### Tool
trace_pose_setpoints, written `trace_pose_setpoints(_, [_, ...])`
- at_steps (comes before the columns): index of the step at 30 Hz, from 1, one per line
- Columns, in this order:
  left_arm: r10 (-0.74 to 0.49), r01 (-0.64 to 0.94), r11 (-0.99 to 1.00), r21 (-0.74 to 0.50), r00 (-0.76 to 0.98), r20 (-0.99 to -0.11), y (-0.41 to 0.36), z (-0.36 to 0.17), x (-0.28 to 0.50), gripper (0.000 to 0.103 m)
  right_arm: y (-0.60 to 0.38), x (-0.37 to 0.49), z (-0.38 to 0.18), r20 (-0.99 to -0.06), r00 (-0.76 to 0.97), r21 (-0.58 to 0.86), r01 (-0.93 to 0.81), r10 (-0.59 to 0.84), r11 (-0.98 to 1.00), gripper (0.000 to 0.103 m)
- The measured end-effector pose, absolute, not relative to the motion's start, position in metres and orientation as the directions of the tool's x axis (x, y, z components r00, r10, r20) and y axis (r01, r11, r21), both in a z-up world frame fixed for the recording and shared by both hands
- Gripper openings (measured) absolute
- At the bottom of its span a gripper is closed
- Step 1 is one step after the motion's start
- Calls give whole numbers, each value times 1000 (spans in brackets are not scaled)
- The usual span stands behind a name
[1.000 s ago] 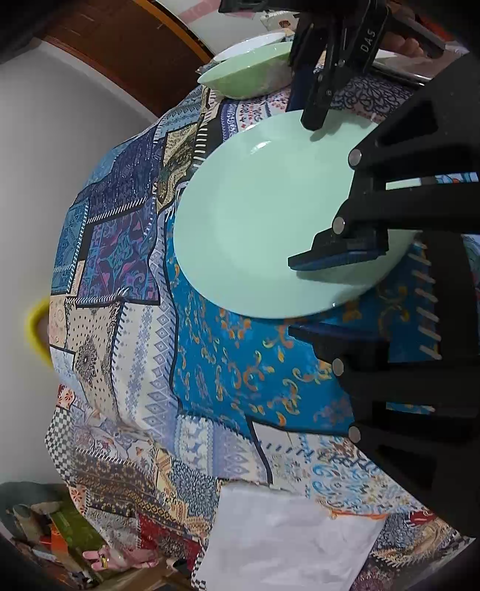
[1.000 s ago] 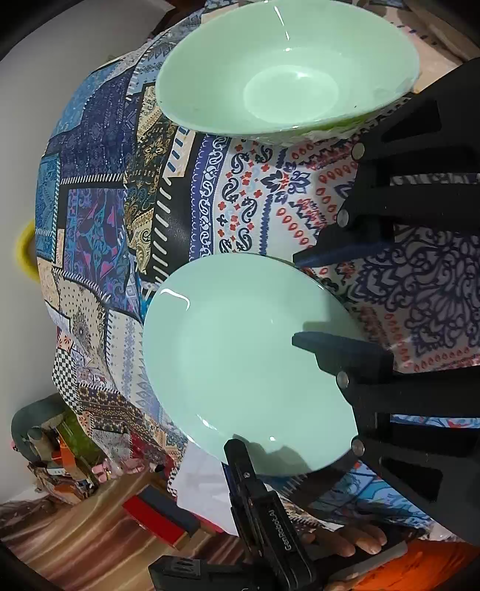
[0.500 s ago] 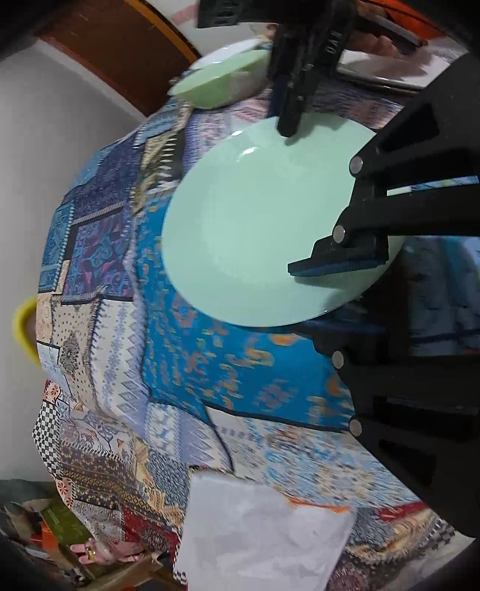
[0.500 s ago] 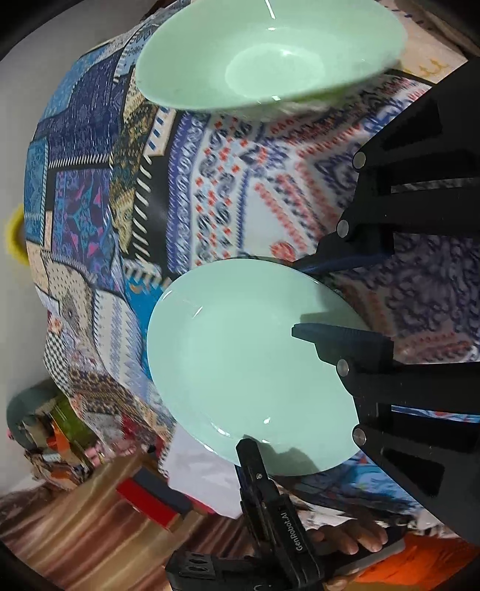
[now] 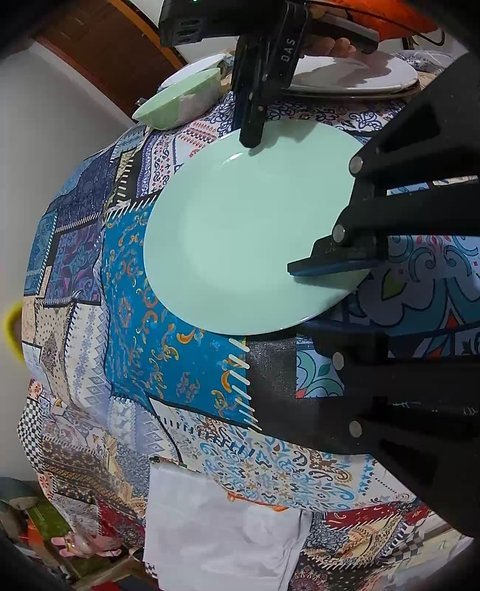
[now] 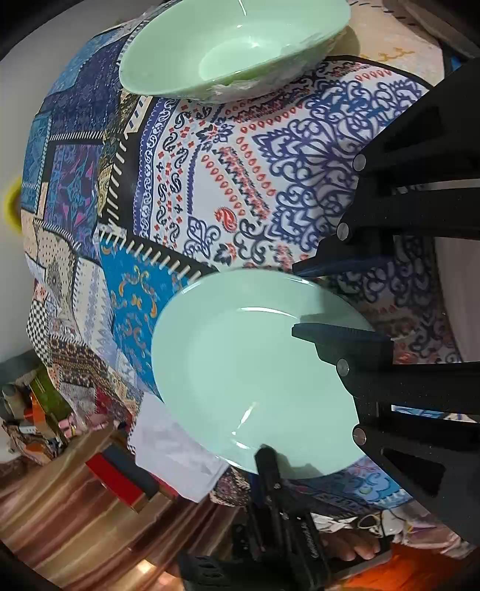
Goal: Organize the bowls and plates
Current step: 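Close the left tool on the mint green plate rim while the right tool grips it too, then lift the mint green plate with both tools and carry it over the white plate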
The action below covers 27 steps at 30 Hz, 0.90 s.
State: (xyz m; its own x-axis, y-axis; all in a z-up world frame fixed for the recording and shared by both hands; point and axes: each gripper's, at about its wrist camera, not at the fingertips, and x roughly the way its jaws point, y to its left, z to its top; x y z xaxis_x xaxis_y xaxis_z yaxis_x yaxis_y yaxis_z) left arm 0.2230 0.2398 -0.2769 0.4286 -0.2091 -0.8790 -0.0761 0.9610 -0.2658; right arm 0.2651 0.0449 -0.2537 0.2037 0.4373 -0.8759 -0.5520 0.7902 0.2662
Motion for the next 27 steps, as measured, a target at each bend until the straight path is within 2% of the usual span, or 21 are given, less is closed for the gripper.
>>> trace_pose_setpoints(7, [-209, -69, 961, -268, 451, -868, 238, -279, 222, 24, 56, 263, -258, -879, 223, 230, -576, 421, 785, 26])
trace_pose_setpoints(27, [-222, -70, 953, -295, 504, -835, 216, -249, 195, 25, 28, 237, -232, -850, 275, 253, -536, 450, 806, 24])
